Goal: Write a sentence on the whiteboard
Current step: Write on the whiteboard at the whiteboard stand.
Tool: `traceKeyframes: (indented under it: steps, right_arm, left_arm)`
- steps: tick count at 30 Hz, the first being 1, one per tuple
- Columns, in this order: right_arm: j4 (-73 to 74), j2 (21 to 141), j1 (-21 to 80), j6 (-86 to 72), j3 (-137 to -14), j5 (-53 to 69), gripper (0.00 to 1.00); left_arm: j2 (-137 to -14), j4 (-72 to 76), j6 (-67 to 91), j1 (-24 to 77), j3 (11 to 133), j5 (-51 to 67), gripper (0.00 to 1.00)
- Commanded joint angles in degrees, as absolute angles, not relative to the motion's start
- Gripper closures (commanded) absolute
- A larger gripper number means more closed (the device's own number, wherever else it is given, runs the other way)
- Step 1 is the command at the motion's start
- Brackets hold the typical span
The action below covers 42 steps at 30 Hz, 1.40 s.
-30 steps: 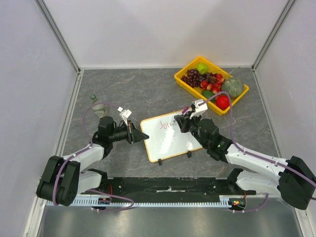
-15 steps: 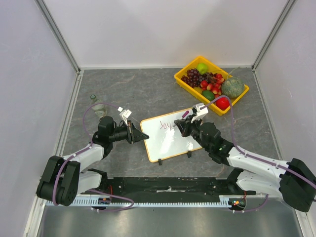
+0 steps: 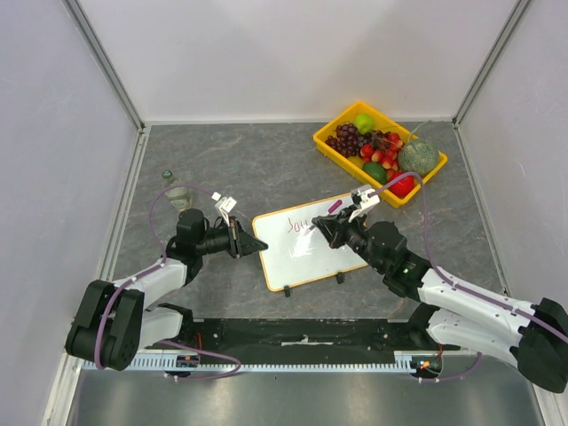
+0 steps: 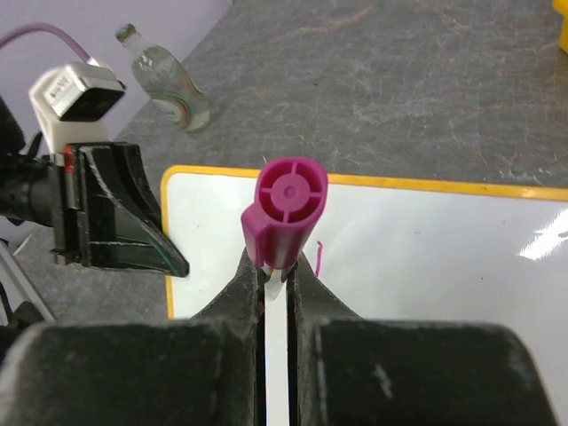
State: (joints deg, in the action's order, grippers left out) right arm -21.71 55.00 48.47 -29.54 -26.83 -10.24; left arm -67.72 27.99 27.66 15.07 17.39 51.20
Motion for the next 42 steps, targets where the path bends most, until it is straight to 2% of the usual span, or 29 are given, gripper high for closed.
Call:
traceKeyframes:
  steps: [1,23,42]
  right_arm:
    - [-21.8,52.0,48.0,-30.4,-30.8,-8.9,1.00]
    - [-14.2,44.8,38.9,-28.8,-29.9,-6.5,1.00]
    - [-13.5,44.7,38.5,-26.5,-31.4,-6.4,1.00]
  left_arm:
    - [-67.2,29.7,26.2,14.9,17.3,51.1,0.98]
    - [-67.1,29.7,26.1,15.0,17.3,51.1,0.98]
    - [-67.0,29.9,26.3,15.0,17.1,51.0,0.98]
